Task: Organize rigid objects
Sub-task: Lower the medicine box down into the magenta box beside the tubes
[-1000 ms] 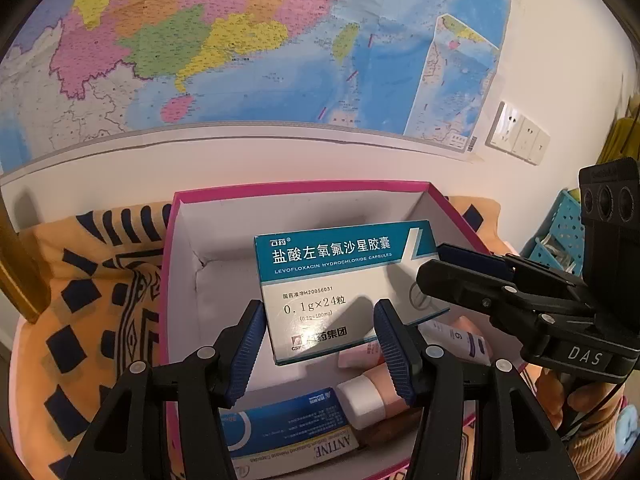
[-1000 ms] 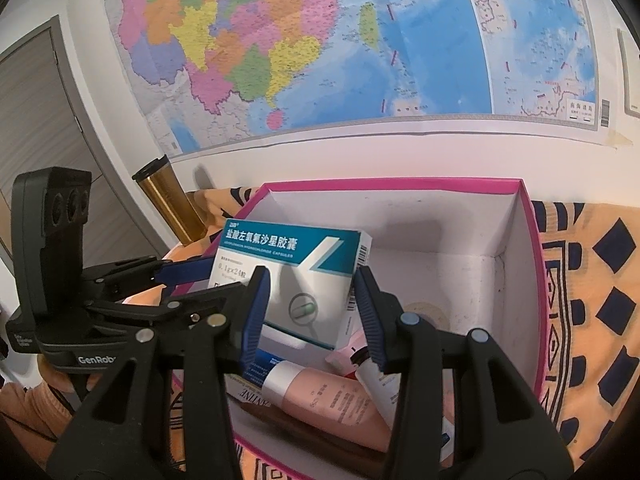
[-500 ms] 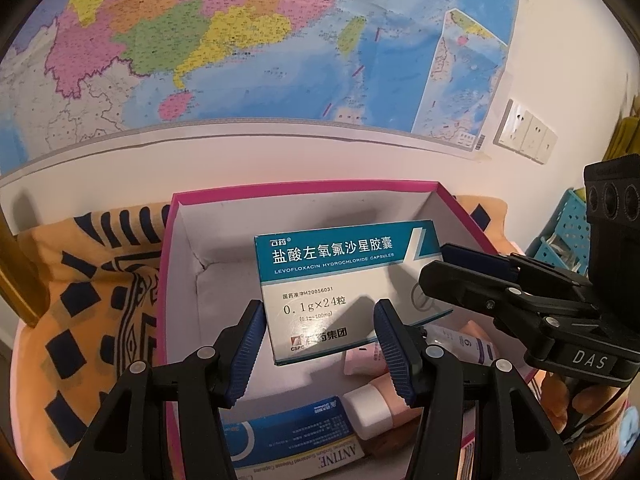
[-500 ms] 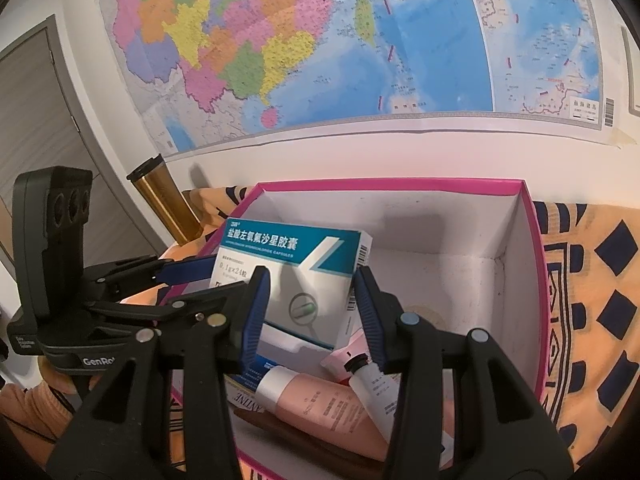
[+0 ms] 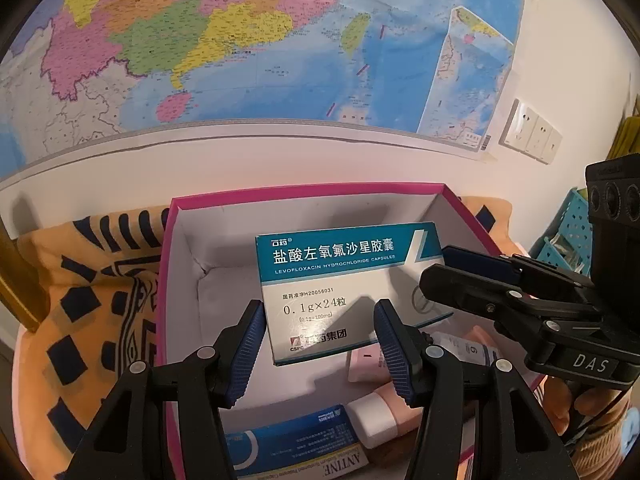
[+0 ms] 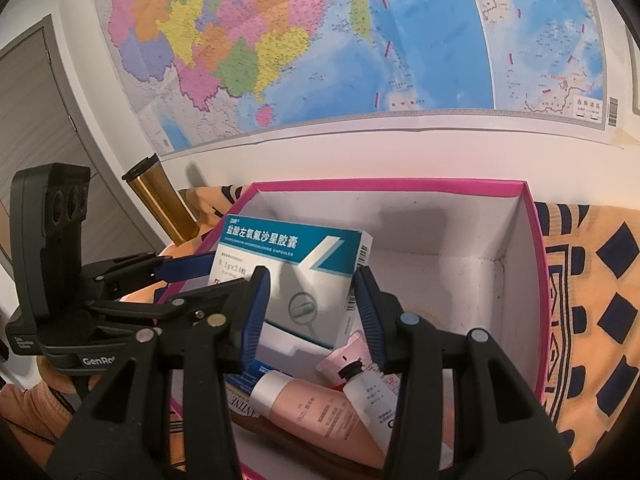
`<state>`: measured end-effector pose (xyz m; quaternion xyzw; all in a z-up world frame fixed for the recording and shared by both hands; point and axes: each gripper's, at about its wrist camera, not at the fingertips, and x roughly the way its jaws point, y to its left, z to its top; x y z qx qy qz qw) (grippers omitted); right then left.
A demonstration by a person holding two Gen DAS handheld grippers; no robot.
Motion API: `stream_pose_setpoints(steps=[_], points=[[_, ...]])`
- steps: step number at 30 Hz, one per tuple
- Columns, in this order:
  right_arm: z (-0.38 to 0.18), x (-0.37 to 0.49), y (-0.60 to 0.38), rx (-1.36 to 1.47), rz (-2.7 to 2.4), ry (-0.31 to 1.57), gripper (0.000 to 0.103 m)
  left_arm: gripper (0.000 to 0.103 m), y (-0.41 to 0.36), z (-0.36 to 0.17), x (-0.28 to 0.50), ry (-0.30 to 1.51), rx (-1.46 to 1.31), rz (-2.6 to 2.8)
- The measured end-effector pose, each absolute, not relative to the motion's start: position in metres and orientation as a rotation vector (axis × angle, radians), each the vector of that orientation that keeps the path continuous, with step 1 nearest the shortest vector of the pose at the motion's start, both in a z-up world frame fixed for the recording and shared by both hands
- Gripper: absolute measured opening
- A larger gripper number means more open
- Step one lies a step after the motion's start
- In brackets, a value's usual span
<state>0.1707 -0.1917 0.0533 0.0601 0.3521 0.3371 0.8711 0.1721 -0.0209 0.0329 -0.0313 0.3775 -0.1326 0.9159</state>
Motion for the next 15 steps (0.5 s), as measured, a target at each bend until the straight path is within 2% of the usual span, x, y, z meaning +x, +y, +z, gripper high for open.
stream_pose_setpoints(steps=[15], points=[[0.054,0.1739,-0.191,0.121,0.7,0.742,0.047,0.056,-0.0203,0.0301,0.1785,0.79,-0.065,-0.273]])
